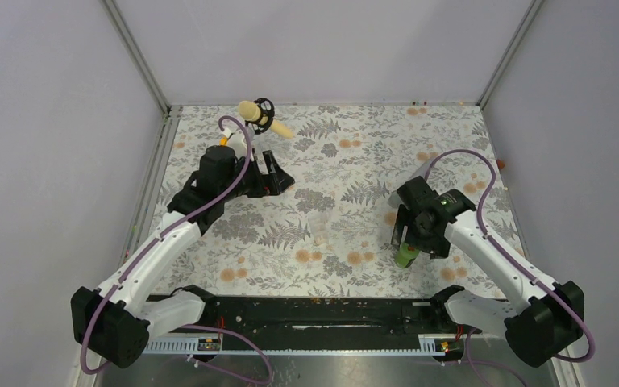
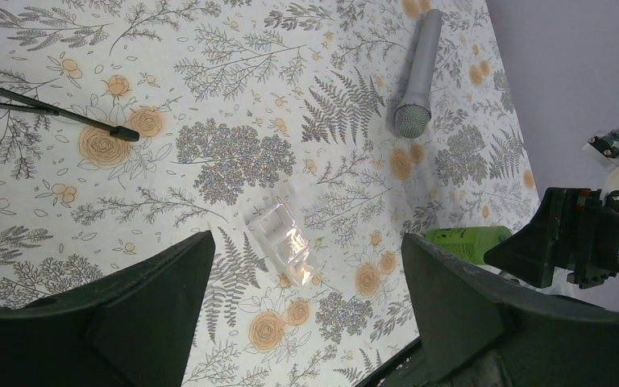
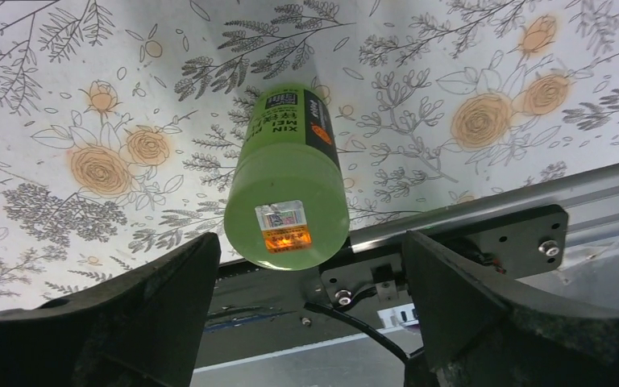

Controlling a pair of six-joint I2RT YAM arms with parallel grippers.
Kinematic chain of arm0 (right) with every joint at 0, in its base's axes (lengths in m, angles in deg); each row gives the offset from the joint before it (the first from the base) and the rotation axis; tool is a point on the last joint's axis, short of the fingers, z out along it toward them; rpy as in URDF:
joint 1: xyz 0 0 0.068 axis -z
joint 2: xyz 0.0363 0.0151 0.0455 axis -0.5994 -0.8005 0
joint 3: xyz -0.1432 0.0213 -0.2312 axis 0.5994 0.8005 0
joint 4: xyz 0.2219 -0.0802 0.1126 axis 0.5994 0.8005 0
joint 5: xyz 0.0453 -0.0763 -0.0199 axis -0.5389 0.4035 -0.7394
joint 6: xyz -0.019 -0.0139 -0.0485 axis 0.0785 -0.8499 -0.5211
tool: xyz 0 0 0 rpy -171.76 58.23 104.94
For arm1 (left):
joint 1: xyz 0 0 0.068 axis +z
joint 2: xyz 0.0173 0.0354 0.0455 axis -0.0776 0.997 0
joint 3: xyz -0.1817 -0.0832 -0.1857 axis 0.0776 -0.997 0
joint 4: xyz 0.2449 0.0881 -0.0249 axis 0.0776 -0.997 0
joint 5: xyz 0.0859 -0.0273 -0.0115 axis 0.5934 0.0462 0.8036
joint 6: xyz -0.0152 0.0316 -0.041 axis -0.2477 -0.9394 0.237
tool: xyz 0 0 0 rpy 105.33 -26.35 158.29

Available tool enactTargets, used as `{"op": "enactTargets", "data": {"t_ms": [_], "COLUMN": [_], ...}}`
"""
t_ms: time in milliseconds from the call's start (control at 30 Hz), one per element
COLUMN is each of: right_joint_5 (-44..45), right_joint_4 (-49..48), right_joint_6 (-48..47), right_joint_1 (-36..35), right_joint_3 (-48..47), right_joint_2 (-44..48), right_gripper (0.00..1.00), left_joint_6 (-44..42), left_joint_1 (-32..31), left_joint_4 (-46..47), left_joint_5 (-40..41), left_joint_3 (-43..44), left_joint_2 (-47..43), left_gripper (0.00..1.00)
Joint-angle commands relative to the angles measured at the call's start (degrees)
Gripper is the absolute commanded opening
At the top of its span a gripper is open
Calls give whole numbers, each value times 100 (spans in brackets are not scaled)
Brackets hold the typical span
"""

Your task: Sort the pills into containers

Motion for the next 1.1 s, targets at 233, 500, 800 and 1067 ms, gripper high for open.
{"op": "enactTargets", "data": {"t_ms": [233,500,800,1067], "right_joint_5": [-14,30,-1796,-4940], "right_joint_4": [-829,-1030,-1965,-3880], "right_joint_6": [471,535,-290,-554], "right_joint_1": [8,8,8,5], "right_joint_3": [253,410,-723,-1368], "right_joint_2": [-140,34,35,-322], "right_gripper": [75,42,34,33], "left_joint_6": [-32,-247,-1021,-1878], "left_joint_1": [23,28,-83,-495], "left_joint_4": [390,749,1726,1731], "left_joint_5": [-85,-268,-2110,-3987], "left_joint_3": [-7,-249,-593,-405], "left_joint_2": [-236,-473,-618,-430], "left_gripper": [89,89,90,91]}}
